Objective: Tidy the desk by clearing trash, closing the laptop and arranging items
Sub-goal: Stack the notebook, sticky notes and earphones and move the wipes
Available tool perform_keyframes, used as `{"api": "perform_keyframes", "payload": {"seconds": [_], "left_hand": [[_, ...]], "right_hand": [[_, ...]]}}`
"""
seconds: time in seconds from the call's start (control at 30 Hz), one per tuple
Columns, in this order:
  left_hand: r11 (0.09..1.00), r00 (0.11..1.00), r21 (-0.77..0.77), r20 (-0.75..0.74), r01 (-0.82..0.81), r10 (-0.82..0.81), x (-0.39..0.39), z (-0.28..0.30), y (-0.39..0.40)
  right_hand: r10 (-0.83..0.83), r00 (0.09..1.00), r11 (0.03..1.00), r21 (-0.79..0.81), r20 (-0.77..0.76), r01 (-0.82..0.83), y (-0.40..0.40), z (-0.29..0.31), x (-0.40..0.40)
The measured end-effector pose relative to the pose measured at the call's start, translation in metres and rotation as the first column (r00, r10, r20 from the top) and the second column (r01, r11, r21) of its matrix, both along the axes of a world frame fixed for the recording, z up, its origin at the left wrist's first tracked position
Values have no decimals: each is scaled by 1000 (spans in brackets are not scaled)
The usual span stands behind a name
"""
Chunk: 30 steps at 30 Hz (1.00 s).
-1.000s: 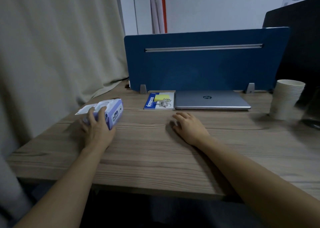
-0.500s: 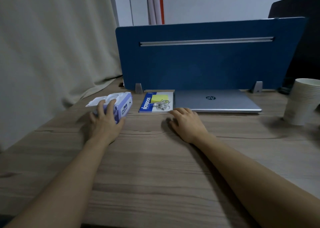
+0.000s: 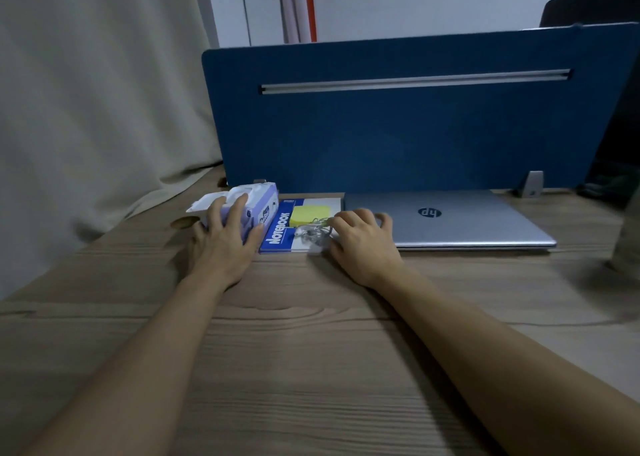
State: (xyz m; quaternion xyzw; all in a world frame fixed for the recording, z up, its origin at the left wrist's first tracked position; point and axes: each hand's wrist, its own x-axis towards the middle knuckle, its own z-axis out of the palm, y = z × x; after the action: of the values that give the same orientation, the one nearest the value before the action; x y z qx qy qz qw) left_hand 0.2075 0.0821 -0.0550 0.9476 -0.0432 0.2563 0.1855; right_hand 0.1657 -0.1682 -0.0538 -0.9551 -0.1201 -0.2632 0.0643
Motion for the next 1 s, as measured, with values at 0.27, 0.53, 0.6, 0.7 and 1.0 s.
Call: {"api": "perform_keyframes", "payload": {"seconds": [0.27, 0.53, 0.6, 0.7, 1.0], "left_hand": [[921, 955, -388, 259, -33, 143, 7, 5, 1], [836, 984, -548, 136, -21, 114, 10, 11, 1], [868, 977, -482, 213, 118, -14, 6, 11, -2], [940, 971, -298, 220, 163, -99, 3, 11, -6], [987, 983, 163, 179, 3, -33, 11, 18, -10]], "right_hand": [[-32, 997, 998, 61, 77, 27, 1, 1, 11], [7, 999, 997, 72, 42, -10, 1, 2, 11], [15, 999, 998, 53, 36, -17, 1, 2, 10], [13, 999, 999, 49, 33, -15, 1, 2, 9], [25, 999, 999, 26, 28, -26, 2, 2, 6]]}}
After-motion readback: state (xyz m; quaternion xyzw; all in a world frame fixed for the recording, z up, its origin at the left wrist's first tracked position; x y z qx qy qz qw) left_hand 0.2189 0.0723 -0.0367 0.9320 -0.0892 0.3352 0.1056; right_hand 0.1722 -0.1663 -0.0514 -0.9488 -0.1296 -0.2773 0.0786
